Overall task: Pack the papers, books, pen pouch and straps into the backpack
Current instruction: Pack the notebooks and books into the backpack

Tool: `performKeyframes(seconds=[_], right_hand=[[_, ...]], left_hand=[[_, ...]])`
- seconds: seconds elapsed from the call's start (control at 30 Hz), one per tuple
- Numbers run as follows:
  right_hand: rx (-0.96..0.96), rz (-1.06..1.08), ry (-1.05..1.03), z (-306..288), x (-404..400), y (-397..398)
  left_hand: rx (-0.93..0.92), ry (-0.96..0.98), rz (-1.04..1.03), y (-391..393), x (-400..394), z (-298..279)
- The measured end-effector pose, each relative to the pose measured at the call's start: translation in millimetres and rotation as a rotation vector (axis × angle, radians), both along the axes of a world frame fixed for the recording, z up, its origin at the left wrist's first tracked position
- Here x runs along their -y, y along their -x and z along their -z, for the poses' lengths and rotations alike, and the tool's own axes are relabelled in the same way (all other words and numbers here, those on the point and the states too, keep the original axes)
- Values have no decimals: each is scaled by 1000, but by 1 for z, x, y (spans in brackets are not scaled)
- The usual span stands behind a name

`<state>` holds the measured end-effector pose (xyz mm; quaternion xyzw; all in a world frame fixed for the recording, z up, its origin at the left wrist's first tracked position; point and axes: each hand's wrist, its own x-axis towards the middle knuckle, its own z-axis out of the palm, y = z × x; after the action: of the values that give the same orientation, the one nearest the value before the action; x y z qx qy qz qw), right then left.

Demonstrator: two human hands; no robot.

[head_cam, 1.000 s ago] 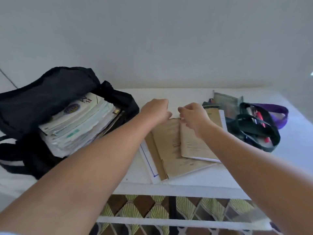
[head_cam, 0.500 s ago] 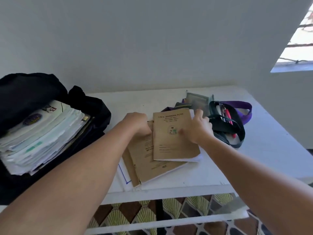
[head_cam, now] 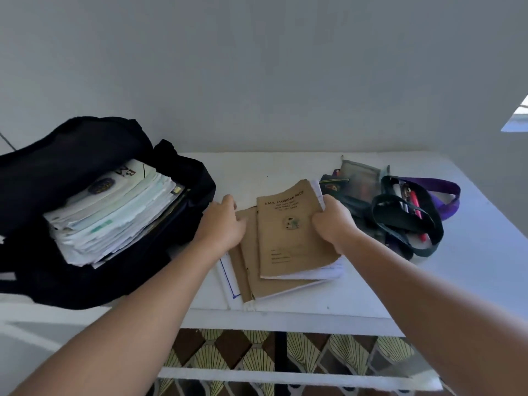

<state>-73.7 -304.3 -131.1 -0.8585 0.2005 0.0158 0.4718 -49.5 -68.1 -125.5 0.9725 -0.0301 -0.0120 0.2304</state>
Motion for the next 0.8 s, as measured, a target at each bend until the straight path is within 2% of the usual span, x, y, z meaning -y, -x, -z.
performKeyframes(seconds=[0.13, 0.23, 0.3, 0.37, 0.47, 0.53, 0.7, 0.8], right_hand=[[-64, -5, -62, 12, 2, -3], [-103, -16, -80, 13, 4, -6], [-130, -13, -151, 13, 7, -9], [-151, -18, -213, 14, 10, -12], [-163, -29, -240, 14, 12, -14], [-165, -27, -236, 11, 10, -12], [-158, -16, -255, 12, 11, -11], [-151, -17, -296, 13, 14, -11]], left_hand=[[-97, -241, 20, 14, 7, -9], [-86, -300, -12, 19, 17, -11], [-103, -274, -42, 20, 20, -9], [-162, -137, -87, 19, 19, -9], [-267, 359, -242, 18, 18, -13], [-311, 586, -315, 16, 20, -13], [-490, 951, -386, 13, 24, -8], [-415, 1055, -386, 8, 26, -18]])
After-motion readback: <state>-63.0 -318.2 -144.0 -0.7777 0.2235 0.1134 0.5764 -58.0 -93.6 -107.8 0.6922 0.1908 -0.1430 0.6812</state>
